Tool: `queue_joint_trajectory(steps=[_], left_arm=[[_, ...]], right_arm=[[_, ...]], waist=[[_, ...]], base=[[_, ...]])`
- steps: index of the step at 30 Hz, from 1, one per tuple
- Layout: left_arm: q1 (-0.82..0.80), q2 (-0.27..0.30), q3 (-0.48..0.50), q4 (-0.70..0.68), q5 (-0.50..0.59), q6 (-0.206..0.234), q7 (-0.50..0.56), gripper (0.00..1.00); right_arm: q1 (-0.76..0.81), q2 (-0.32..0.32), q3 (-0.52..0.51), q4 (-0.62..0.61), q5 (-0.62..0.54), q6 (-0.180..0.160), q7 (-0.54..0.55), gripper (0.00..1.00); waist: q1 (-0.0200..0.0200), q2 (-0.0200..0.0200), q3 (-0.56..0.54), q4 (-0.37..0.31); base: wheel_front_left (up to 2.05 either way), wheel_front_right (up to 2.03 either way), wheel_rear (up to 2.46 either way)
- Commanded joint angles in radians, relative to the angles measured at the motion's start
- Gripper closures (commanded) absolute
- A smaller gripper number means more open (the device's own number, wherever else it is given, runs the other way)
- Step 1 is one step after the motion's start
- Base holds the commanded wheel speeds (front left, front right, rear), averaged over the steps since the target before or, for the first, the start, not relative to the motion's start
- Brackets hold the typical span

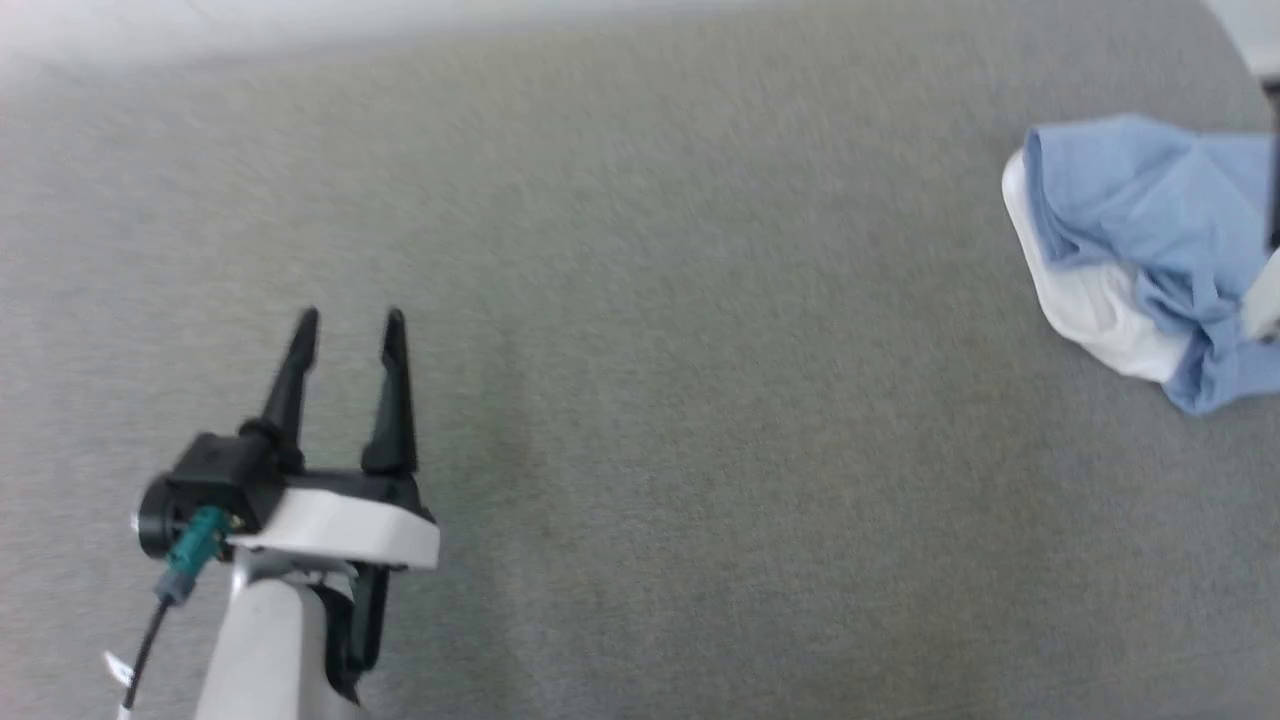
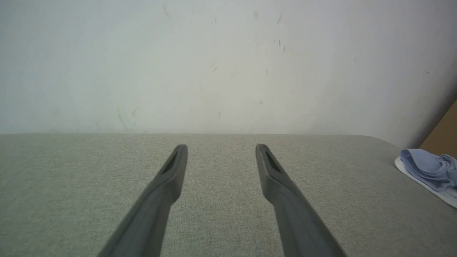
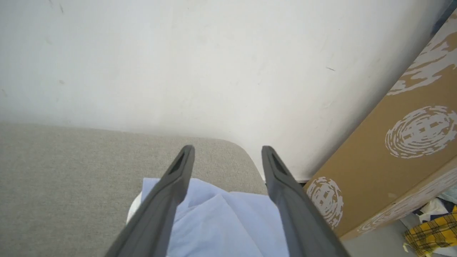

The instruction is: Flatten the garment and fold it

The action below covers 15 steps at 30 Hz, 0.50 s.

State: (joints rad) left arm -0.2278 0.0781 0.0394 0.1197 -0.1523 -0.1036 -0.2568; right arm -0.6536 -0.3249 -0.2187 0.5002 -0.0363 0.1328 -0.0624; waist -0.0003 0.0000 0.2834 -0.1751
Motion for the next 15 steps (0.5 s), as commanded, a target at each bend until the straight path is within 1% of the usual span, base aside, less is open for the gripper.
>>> queue_joint_trajectory(steps=[1, 5, 9, 15], left_arm=[[0.022, -0.007, -0.007, 0.008, -0.011, -0.001, -0.005, 0.00], [0.049, -0.013, -0.018, 0.025, -0.020, -0.002, -0.005, 0.00], [0.061, -0.018, -0.021, 0.037, -0.031, -0.001, -0.005, 0.00], [0.074, -0.023, -0.027, 0.052, -0.040, 0.003, -0.005, 0.00]], right_arm=[[0.056, 0.020, 0.017, -0.052, 0.034, -0.002, -0.010, 0.00], [0.185, 0.067, 0.054, -0.201, 0.105, -0.002, -0.018, 0.00], [0.305, 0.126, 0.077, -0.339, 0.136, -0.002, -0.028, 0.00], [0.448, 0.219, 0.092, -0.458, 0.154, -0.002, -0.052, 0.00]], waist=[[0.0003, 0.0000, -0.144, 0.096], [0.0003, 0.0000, -0.184, 0.129], [0.0003, 0.0000, -0.204, 0.154], [0.0003, 0.0000, -0.220, 0.178]], base=[[0.00, 0.00, 0.00], [0.00, 0.00, 0.00], [0.00, 0.00, 0.00], [0.00, 0.00, 0.00]])
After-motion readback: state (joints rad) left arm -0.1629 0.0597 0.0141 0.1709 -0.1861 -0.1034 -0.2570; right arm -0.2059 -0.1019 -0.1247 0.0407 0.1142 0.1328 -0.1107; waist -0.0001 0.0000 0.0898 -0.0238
